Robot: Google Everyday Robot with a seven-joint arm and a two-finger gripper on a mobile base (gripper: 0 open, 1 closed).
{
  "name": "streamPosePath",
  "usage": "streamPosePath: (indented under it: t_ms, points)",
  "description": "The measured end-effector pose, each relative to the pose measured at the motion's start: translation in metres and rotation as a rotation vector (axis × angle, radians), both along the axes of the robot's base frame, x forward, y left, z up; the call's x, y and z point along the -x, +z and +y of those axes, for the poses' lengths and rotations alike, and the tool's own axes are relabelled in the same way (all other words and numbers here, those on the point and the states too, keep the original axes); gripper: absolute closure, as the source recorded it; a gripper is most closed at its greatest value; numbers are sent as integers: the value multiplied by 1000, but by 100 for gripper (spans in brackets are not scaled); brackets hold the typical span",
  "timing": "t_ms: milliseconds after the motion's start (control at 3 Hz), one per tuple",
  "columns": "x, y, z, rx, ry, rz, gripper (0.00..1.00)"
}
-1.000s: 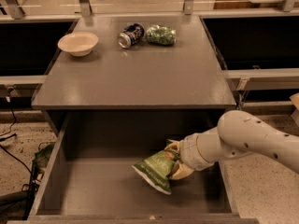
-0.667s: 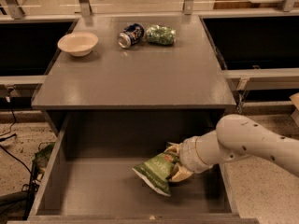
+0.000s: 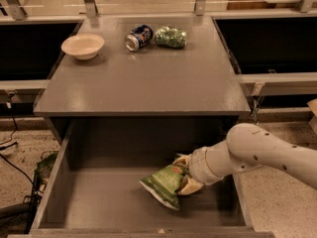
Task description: Place green jalapeno chip bag into top drawer
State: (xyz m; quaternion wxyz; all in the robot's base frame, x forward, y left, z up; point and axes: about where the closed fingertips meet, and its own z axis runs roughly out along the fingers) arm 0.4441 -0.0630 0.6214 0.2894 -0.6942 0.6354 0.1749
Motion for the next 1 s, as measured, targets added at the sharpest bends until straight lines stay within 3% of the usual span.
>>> streamPosePath:
  t_ms: [333, 667, 1000]
  points:
    - [1, -3, 1, -3, 12, 10, 100]
    - [1, -3, 1, -3, 12, 10, 81]
    - [1, -3, 1, -3, 12, 10, 50]
